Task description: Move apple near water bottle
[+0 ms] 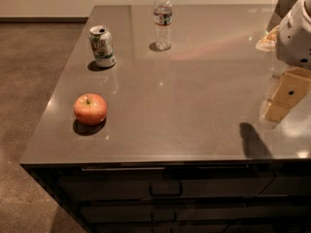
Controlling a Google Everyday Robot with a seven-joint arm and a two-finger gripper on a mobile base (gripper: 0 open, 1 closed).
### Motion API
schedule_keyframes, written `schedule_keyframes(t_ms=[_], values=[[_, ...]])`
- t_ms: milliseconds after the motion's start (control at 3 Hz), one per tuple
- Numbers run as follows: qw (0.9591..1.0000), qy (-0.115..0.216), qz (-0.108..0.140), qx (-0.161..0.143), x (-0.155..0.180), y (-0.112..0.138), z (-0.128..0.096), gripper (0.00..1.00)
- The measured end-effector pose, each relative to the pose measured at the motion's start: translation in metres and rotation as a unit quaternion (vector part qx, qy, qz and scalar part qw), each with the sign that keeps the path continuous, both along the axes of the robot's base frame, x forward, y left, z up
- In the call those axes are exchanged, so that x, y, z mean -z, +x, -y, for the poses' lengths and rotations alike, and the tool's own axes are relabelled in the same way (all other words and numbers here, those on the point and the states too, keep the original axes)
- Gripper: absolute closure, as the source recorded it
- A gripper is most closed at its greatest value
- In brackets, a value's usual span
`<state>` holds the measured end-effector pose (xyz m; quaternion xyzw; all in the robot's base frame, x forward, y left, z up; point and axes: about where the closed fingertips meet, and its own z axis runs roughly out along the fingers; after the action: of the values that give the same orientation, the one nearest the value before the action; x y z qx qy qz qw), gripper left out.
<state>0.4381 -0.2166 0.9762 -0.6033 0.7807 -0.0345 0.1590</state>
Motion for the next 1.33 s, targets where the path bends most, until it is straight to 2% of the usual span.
schedule_keyframes(t_ms=[333, 667, 1000, 1333], values=[[1.0000, 0.000, 0.000, 0.000, 0.000, 0.000, 0.000, 0.00], [0.9996, 0.025, 0.003, -0.011, -0.003, 0.014, -0.007, 0.00], [0.9966, 0.072, 0.015, -0.039, 0.000, 0.044, -0.030, 0.00], [0.9887, 0.120, 0.027, -0.086, 0.005, 0.067, -0.070, 0.00]])
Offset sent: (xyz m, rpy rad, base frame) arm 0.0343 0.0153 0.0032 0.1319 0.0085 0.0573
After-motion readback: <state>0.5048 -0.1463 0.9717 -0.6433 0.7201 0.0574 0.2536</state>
